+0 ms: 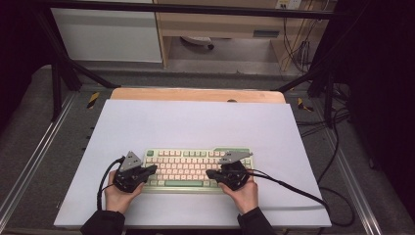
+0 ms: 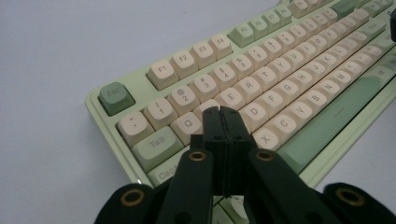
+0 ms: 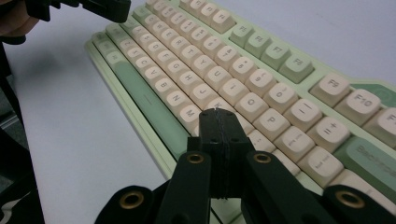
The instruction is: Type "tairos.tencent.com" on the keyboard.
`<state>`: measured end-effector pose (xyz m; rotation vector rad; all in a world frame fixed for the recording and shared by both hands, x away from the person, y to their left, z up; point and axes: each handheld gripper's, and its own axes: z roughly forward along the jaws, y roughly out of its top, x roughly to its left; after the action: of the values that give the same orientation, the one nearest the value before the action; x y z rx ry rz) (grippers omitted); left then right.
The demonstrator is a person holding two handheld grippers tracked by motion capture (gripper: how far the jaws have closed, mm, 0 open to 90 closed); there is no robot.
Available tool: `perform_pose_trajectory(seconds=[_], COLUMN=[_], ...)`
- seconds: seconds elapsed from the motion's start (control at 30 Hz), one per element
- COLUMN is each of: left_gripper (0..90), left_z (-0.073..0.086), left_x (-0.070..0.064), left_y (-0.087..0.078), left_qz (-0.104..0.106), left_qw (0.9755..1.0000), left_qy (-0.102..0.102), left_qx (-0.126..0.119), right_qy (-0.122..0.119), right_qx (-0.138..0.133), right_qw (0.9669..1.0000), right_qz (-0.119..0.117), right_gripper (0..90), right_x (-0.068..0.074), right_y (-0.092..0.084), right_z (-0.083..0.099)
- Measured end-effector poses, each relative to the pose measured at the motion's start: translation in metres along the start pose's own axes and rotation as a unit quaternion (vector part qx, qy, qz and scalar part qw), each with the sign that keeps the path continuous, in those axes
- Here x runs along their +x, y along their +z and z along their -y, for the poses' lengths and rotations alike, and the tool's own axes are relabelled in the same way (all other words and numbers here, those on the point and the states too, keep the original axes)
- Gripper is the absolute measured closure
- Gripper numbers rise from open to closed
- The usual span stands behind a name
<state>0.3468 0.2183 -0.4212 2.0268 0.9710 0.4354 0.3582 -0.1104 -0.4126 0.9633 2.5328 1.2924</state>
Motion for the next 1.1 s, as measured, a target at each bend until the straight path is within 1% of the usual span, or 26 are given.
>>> perform_pose_trajectory(seconds=[0.17,0.27,0.43,0.53,0.67,0.73,0.8,0.87,0.9,1.1], left_gripper=[90.0,90.0,90.0,90.0,90.0,89.9,89.9,90.0,90.0,90.0], left_z=[0.0,0.0,0.0,0.0,0.0,0.0,0.0,0.0,0.0,0.0], left_x=[0.0,0.0,0.0,0.001,0.0,0.0,0.001,0.001,0.001,0.001], left_y=[0.0,0.001,0.001,0.002,0.002,0.002,0.002,0.002,0.002,0.002], left_qz=[0.0,0.001,0.001,0.001,0.001,0.001,0.001,0.001,0.001,0.001], left_qw=[1.0,1.0,1.0,1.0,1.0,1.0,1.0,1.0,1.0,1.0], left_qy=[0.0,0.001,0.0,0.0,0.001,0.001,0.0,0.0,0.0,0.0], left_qx=[-0.001,0.0,0.0,0.0,0.0,0.0,0.0,0.0,0.0,0.001], right_qy=[-0.004,-0.008,-0.006,-0.01,-0.009,-0.01,-0.01,-0.011,-0.007,-0.009], right_qx=[0.001,-0.004,-0.004,-0.001,0.002,0.005,0.007,0.006,0.006,0.012], right_qw=[1.0,0.9999,0.9998,0.9998,0.9997,0.9998,0.9997,0.9997,0.9997,0.9997], right_qz=[-0.007,-0.012,-0.02,-0.016,-0.022,-0.018,-0.02,-0.022,-0.023,-0.019], right_gripper=[90.0,90.0,90.0,90.0,90.0,90.0,90.0,90.0,90.0,90.0], right_x=[0.006,0.01,0.015,0.018,0.022,0.023,0.024,0.024,0.024,0.024], right_y=[0.008,0.013,0.023,0.028,0.037,0.042,0.046,0.049,0.05,0.053], right_z=[-0.007,-0.01,-0.015,-0.017,-0.019,-0.019,-0.019,-0.02,-0.02,-0.018])
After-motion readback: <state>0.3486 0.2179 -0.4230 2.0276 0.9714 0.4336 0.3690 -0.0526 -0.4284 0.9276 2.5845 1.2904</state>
